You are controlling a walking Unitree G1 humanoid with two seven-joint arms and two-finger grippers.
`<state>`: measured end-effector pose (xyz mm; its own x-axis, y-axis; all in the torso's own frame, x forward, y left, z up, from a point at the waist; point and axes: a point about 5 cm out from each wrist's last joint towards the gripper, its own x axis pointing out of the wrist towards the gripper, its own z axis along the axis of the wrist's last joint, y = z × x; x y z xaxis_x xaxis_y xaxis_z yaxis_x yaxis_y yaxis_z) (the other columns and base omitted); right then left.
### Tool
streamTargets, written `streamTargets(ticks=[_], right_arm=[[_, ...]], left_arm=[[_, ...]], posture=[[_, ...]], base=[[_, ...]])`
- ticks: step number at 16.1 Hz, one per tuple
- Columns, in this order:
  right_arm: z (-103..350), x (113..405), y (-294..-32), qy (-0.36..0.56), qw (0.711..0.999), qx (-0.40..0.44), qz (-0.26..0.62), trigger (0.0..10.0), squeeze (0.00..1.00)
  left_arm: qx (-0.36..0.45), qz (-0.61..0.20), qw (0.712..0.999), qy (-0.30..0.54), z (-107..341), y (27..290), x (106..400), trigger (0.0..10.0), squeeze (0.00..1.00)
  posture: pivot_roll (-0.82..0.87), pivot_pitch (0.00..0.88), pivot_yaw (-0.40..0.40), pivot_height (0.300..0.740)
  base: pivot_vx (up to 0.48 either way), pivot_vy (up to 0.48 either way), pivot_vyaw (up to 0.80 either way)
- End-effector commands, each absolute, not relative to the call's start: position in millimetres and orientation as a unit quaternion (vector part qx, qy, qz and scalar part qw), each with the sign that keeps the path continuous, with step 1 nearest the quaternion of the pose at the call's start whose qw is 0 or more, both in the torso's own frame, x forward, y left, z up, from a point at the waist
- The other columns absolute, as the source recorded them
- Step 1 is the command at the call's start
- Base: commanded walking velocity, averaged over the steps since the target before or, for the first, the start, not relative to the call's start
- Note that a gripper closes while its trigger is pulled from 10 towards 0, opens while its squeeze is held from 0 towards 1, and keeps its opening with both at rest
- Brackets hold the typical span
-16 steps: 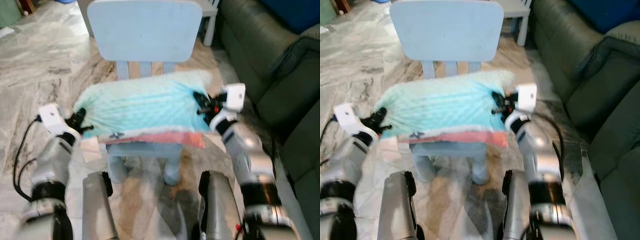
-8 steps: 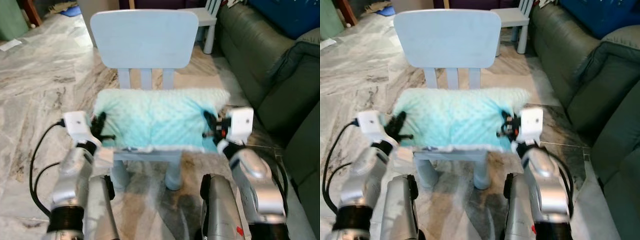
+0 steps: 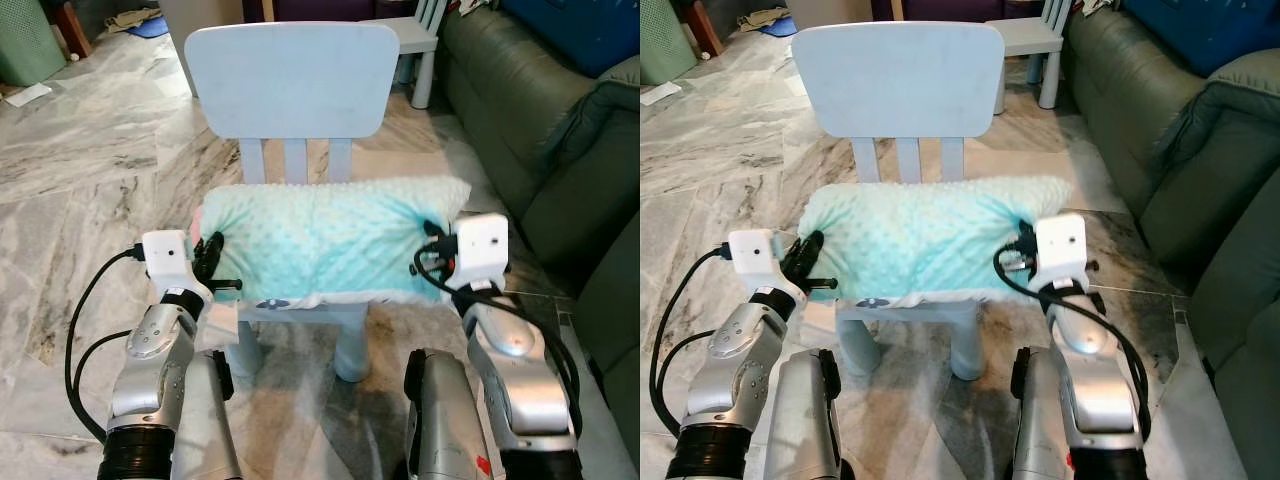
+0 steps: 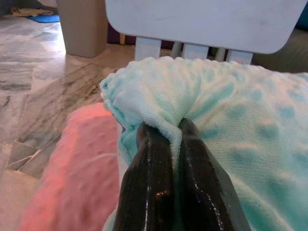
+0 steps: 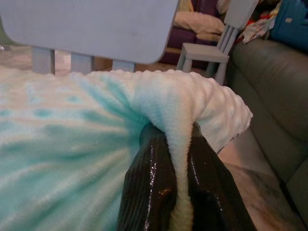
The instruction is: Move the pillow to the sofa
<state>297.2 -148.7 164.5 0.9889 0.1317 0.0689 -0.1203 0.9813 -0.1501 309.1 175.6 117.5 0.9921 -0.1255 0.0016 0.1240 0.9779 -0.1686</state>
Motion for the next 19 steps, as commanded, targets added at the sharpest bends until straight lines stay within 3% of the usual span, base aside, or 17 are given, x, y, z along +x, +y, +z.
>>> streamTargets(ticks=[1,8,19], right_arm=[[172.5,298.8,-148.9,-0.049,0.995,-0.064,0.053,10.0,0.0],[174.1,299.7,-156.4,-0.047,0.997,-0.044,0.031,10.0,0.0],[171.2,297.2,-155.0,-0.039,0.998,-0.031,0.037,10.0,0.0]], left_arm=[[-0.078,-0.059,0.995,-0.001,121.5,177.8,308.1,10.0,0.0],[-0.08,-0.065,0.995,0.006,120.7,175.3,308.3,10.0,0.0],[-0.08,-0.073,0.994,0.016,118.1,172.0,308.3,10.0,0.0]], posture=[[-0.05,0.0,0.044,0.416],[-0.05,0.0,0.052,0.421],[-0.06,0.0,0.059,0.541]], base=[[0.0,0.0,0.0],[0.0,0.0,0.0],[0.0,0.0,0.0]])
